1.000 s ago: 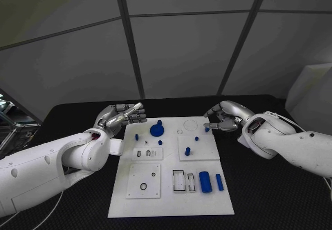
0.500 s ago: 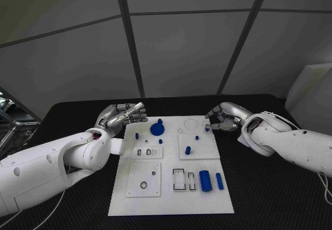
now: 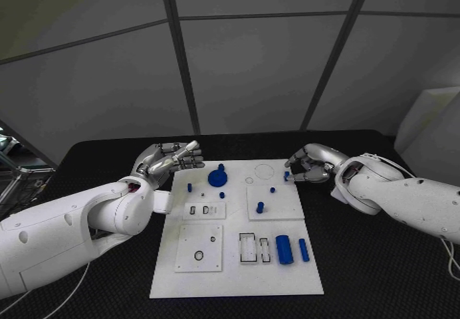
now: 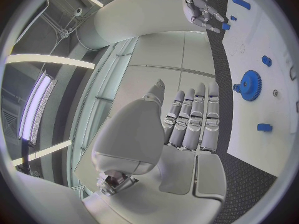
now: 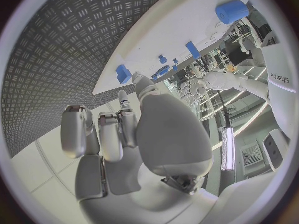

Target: Assemble the parts on the task board

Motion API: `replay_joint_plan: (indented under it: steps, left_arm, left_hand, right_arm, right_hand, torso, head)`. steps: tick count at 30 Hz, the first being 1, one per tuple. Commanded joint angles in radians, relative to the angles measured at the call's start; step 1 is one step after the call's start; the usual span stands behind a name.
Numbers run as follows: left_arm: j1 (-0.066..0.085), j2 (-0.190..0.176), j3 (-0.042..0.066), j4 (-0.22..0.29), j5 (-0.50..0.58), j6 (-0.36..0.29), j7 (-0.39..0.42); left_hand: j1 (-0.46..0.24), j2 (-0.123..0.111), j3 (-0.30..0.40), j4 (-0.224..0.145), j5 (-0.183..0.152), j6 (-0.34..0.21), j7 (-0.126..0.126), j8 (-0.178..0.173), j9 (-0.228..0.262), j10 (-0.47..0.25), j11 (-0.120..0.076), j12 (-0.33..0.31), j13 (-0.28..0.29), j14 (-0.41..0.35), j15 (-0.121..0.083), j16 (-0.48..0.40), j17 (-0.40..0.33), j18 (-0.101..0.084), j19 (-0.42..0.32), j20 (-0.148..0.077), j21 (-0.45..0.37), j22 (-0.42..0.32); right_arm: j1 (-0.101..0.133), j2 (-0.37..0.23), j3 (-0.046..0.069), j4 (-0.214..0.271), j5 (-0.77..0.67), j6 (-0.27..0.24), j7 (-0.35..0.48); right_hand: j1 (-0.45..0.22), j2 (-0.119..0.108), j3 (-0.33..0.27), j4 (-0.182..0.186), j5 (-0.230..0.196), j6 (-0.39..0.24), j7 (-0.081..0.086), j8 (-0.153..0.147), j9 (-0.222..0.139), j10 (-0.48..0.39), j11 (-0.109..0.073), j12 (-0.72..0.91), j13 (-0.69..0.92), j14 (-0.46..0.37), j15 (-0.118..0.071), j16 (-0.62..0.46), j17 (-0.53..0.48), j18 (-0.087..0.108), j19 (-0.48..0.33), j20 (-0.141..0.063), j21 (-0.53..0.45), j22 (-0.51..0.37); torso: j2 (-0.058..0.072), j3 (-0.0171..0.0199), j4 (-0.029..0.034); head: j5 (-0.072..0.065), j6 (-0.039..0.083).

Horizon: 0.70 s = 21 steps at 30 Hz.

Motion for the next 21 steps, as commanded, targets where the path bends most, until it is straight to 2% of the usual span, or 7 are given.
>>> replay_joint_plan:
  steps: [1,15,21]
  left_arm:
    - [0.001,0.001,0.001,0.002,-0.001,0.012,0.013]
    - [0.001,0.000,0.001,0.002,-0.001,0.011,0.013]
    - [0.001,0.001,0.001,0.001,-0.001,0.011,0.013]
  left_hand:
    - [0.007,0.005,-0.001,-0.004,-0.002,0.004,0.004,-0.005,0.000,0.005,0.002,-0.005,0.000,-0.002,0.008,-0.006,0.001,0.003,-0.008,0.001,-0.003,-0.002]
    - [0.007,0.005,-0.001,-0.004,-0.002,0.004,0.004,-0.005,0.000,0.005,0.002,-0.005,0.000,-0.002,0.008,-0.006,0.001,0.003,-0.008,0.001,-0.003,-0.002]
    - [0.006,0.005,-0.001,-0.004,-0.002,0.004,0.004,-0.006,0.000,0.005,0.002,-0.005,0.000,-0.002,0.008,-0.007,0.001,0.003,-0.008,0.002,-0.003,-0.002]
  right_arm:
    - [0.001,0.007,0.000,-0.009,-0.015,0.037,0.007]
    - [-0.007,0.036,0.000,-0.043,-0.022,0.061,0.003]
    - [-0.008,0.044,0.000,-0.052,-0.022,0.067,0.000]
  right_hand:
    - [0.002,0.006,0.000,-0.003,-0.003,0.007,0.001,0.000,0.002,-0.001,0.002,0.003,0.107,0.091,-0.003,-0.001,0.218,0.009,-0.006,-0.001,-0.005,0.019]
    - [0.000,0.024,0.001,-0.003,0.001,0.031,0.001,0.011,0.004,0.003,0.003,0.008,0.112,0.092,-0.002,0.000,0.222,0.007,-0.001,-0.001,-0.002,0.026]
    - [-0.002,0.031,0.001,-0.001,0.004,0.047,-0.001,0.018,0.006,0.005,0.001,0.010,0.114,0.093,-0.004,0.001,0.224,0.007,0.002,-0.001,0.000,0.029]
  torso:
    - [0.000,-0.0001,0.0007]
    - [0.000,0.0006,-0.0003]
    - [-0.001,0.0003,0.0013]
  head:
    - [-0.002,-0.001]
    - [-0.001,-0.002]
    - [-0.002,-0.003]
